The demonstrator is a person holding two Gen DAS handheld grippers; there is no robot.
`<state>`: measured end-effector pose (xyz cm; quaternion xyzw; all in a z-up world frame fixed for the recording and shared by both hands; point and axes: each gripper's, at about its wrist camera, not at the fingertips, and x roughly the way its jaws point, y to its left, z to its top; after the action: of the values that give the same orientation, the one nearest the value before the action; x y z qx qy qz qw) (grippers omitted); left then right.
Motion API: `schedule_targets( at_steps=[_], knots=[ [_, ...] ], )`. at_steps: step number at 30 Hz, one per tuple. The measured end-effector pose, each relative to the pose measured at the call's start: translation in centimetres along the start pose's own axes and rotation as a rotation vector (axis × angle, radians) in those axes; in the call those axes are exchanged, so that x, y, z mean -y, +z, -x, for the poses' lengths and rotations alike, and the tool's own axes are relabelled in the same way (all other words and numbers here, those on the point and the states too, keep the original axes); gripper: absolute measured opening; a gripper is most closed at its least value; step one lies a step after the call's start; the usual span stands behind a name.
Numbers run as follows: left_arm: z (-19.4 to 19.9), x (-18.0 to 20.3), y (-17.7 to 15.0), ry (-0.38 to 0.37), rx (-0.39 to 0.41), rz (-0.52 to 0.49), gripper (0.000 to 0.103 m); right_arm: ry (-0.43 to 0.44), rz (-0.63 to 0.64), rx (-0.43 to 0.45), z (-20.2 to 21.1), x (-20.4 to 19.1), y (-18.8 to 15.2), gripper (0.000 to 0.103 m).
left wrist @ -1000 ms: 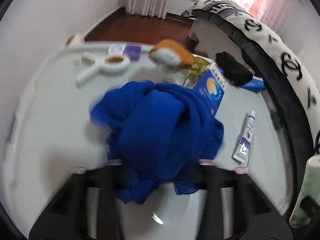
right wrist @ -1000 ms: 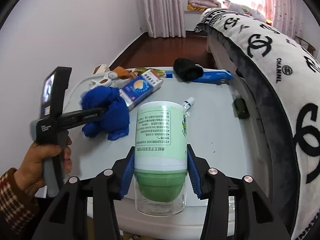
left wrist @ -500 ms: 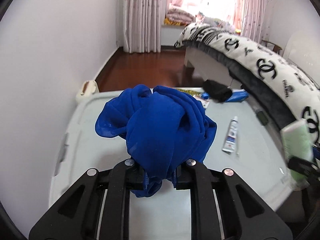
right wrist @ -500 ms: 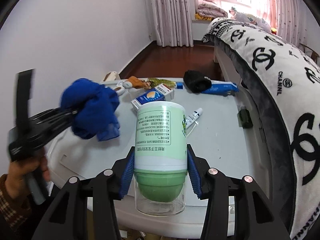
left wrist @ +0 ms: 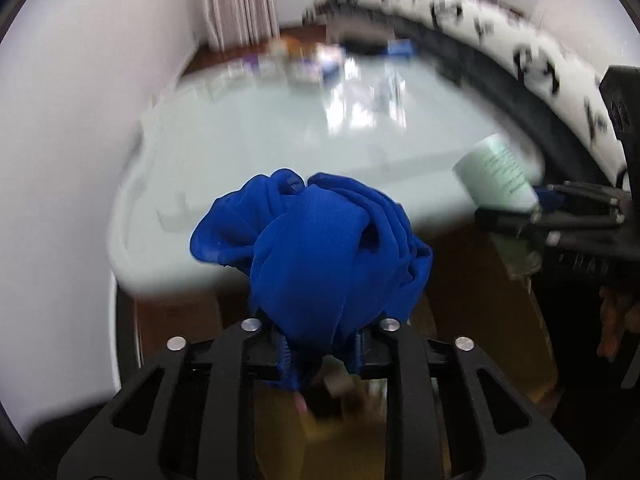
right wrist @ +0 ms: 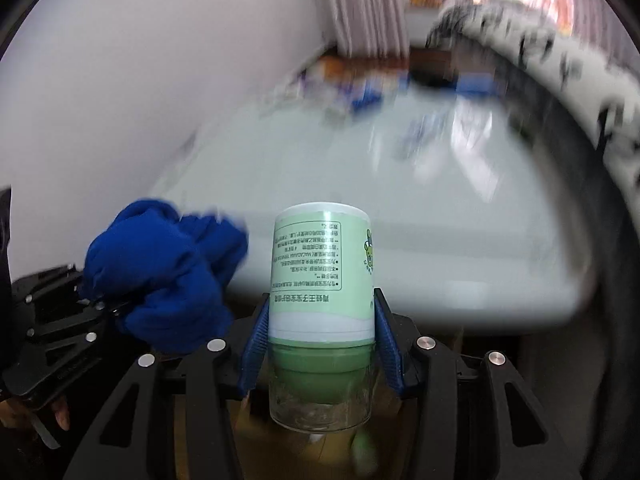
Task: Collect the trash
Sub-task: 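Lower both grippers into the cardboard box and release the scarf and jar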
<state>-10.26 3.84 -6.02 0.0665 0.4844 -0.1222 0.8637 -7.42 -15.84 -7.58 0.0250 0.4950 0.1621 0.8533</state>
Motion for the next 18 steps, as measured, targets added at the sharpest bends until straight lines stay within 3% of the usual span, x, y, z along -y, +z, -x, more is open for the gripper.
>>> schedule_targets(
  at_steps=[2,4,6,9,14,18],
  knots=[
    [-1.1,0.2,-1.8,0.027,-0.066,0.028,0.055,-0.008,-0.006,-0.102,-2.2,-0.4,-2.7,0.048],
    [-1.6,0.4,-2.9,0.067,-0.1,0.045,0.068,-0.026,-0.032,-0.202,-4.4,-0.6,-5.0,0.054],
    [-1.7,0.7,-3.2,0.086,-0.106,0.033,0.071,-0.028,-0.035,-0.238,-5.0,-0.7,-5.4,0.067],
    [-1.1,1.1,-2.9,0.125,-0.095,0.005,0.072,-0.08,-0.04,-0.192,-4.3,-0.3,-4.8,0.08],
    [1.2,0.8,-1.5,0.162,0.0,-0.006,0.082,-0.056,-0.079,-0.147,-3.5,0.3,-4.1,0.087],
    [2.3,0.8,0.7,0.183,0.058,-0.003,0.083,-0.041,-0.067,-0.146,-3.7,-0.3,-4.0,0.089]
  ],
)
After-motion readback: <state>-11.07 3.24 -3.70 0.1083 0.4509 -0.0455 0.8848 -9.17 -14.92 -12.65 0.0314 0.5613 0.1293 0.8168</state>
